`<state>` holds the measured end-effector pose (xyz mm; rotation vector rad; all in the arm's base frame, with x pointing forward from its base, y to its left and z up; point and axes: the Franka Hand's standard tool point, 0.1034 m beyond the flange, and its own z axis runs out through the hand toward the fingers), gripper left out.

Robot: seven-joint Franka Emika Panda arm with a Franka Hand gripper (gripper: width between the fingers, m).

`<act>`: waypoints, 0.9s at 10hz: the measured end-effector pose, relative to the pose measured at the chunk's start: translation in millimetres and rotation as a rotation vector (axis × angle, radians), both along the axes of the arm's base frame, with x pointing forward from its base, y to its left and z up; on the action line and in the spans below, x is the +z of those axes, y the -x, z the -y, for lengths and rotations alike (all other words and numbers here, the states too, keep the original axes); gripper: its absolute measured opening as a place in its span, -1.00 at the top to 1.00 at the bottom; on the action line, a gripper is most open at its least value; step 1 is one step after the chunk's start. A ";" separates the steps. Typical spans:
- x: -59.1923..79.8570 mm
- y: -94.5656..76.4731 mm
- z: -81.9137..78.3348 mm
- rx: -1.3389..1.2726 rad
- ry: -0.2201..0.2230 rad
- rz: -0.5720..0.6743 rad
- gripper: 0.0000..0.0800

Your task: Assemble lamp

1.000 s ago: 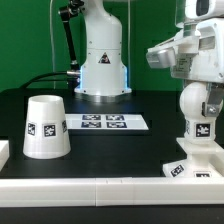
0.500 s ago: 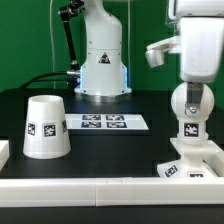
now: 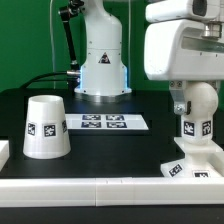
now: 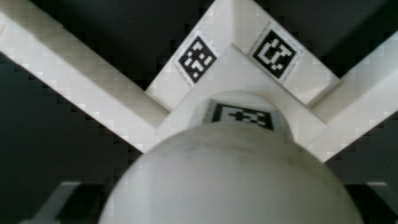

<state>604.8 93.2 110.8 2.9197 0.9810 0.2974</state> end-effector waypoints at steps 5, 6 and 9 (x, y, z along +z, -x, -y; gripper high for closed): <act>0.2 -2.6 -2.2 -0.314 -0.083 0.004 -0.44; 0.2 -2.6 -2.0 -0.330 -0.086 0.004 -0.44; -0.5 -1.6 0.3 -0.654 -0.171 -0.016 -0.44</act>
Offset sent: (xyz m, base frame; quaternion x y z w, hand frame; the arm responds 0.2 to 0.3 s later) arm 0.0000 0.0000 0.0000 0.0000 0.0000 0.1938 0.9810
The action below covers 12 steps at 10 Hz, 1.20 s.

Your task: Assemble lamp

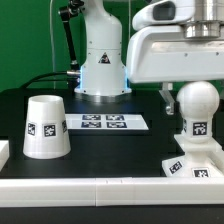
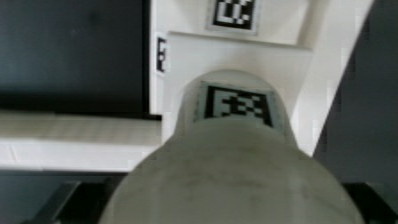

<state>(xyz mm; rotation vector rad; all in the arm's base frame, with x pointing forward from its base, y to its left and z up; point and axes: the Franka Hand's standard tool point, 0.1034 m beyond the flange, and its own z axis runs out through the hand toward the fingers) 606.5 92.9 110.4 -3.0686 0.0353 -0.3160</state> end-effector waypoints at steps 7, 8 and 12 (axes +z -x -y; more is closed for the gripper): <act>-2.6 7.9 -14.1 -0.651 -0.161 -0.093 -0.44; -3.1 7.7 -14.0 -0.749 -0.195 -0.109 -0.44; -3.9 7.2 -15.9 -0.941 -0.257 -0.148 -0.44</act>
Offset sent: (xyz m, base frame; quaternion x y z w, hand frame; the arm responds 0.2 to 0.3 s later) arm -0.0039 0.0089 -0.0015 -0.0176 -0.0221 0.2589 0.9655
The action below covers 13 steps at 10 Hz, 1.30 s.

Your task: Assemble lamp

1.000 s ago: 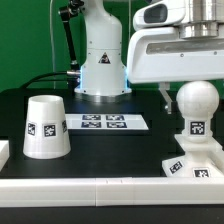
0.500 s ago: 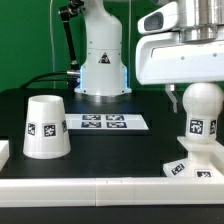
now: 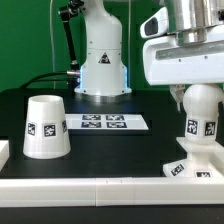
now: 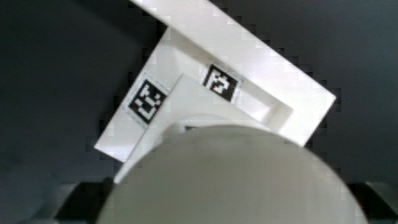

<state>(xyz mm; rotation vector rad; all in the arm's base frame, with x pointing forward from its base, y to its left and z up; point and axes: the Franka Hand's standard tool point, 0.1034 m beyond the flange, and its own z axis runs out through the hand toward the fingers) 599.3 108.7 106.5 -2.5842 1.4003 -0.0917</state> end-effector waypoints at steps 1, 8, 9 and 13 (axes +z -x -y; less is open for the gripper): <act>0.0 0.1 -0.6 0.005 0.001 0.001 -0.69; 2.0 -2.1 -1.4 0.648 0.100 0.095 -0.75; 1.7 -1.7 -2.3 0.675 0.104 0.100 -0.75; 2.0 -2.0 -1.5 1.041 0.173 0.146 -0.75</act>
Offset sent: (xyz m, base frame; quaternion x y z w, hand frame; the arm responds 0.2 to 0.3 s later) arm -0.0095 0.0038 0.0089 0.0131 0.0241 -0.1277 0.9914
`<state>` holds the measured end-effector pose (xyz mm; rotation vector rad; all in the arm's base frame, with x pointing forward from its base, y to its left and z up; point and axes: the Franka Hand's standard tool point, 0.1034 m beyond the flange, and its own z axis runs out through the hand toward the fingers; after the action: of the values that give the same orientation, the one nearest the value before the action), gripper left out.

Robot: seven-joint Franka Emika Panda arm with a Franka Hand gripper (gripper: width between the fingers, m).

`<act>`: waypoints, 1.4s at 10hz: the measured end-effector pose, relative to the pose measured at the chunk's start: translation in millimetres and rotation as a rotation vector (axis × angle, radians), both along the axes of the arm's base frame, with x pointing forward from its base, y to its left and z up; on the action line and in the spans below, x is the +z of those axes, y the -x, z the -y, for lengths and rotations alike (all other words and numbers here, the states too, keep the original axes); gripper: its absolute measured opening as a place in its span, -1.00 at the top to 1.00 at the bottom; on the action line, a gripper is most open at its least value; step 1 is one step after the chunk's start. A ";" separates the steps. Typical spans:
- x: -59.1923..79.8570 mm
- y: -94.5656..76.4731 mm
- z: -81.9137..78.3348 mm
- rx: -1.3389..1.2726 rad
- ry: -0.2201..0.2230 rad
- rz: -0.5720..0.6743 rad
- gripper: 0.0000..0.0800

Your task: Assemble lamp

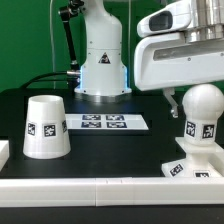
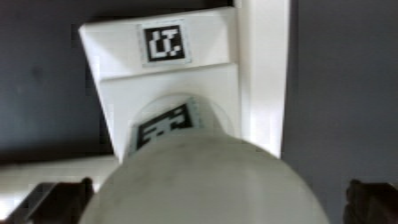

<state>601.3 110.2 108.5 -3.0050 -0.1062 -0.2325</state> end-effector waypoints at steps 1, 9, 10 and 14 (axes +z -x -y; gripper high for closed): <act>2.0 -0.4 -1.7 0.136 0.031 0.020 -0.75; -1.9 -3.9 10.6 0.840 0.181 0.066 -0.75; -0.7 -5.3 10.5 0.952 0.208 0.076 -0.75; -0.3 -4.5 6.0 1.358 0.320 0.074 -0.75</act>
Offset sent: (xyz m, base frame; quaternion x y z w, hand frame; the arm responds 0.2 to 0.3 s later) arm 0.0075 -0.0045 -0.0027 -0.0008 -0.0397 -0.2624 0.9641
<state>605.8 104.3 108.2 -2.4236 -2.1511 -0.1564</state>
